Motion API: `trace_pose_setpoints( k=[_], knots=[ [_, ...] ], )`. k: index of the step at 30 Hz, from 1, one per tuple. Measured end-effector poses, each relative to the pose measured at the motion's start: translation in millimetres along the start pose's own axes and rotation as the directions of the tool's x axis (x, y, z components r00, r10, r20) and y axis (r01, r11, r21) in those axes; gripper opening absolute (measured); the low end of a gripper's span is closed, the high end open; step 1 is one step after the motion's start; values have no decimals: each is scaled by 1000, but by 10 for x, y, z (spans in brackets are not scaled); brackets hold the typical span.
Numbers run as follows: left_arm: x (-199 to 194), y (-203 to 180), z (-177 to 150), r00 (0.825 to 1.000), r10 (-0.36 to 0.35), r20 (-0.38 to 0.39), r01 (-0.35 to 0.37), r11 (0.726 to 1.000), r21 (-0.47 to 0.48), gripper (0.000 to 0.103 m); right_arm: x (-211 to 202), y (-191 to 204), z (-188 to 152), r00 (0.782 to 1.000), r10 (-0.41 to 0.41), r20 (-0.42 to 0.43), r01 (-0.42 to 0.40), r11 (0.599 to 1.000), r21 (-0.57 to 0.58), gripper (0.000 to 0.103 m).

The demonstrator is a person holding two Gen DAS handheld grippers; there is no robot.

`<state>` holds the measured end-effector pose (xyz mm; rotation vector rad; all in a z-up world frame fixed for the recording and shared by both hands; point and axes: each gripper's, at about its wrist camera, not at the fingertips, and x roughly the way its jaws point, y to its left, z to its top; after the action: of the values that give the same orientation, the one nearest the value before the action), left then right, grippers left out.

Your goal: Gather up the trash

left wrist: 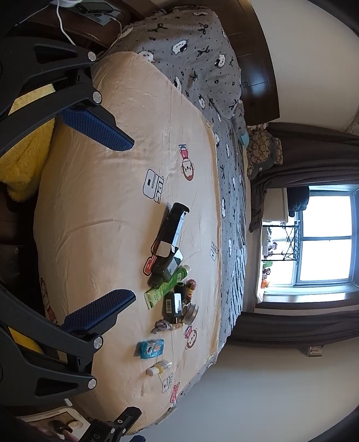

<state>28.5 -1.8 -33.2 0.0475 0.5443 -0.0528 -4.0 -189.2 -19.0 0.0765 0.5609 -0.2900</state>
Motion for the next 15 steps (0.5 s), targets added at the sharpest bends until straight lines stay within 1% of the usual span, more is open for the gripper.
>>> trace_pose_setpoints(
  k=[3, 5, 8, 11, 13, 15],
  knots=[
    [207, -16, -74, 999, -10, -42, 10, 1000, 3, 95, 135, -39, -89, 1000, -28, 6, 28, 999, -18, 100],
    [351, -27, -135, 997, -32, -66, 31, 1000, -3, 95, 242, -69, -143, 999, -36, -6, 36, 999, -20, 100],
    [539, -55, -213, 994, -56, -95, 56, 998, -7, 95, 432, -129, -204, 999, -16, -50, 17, 1000, 14, 100],
    [718, -117, -277, 991, -42, -124, 46, 999, 26, 95, 633, -124, -257, 996, 7, -86, -5, 1000, 28, 100],
    [831, -122, -304, 989, -34, -141, 39, 999, 34, 95, 746, -98, -273, 996, 24, -85, -22, 999, 28, 100],
    [943, -107, -315, 988, -29, -154, 34, 999, 31, 95, 870, -45, -267, 996, 16, -90, -16, 1000, 8, 100]
  ],
)
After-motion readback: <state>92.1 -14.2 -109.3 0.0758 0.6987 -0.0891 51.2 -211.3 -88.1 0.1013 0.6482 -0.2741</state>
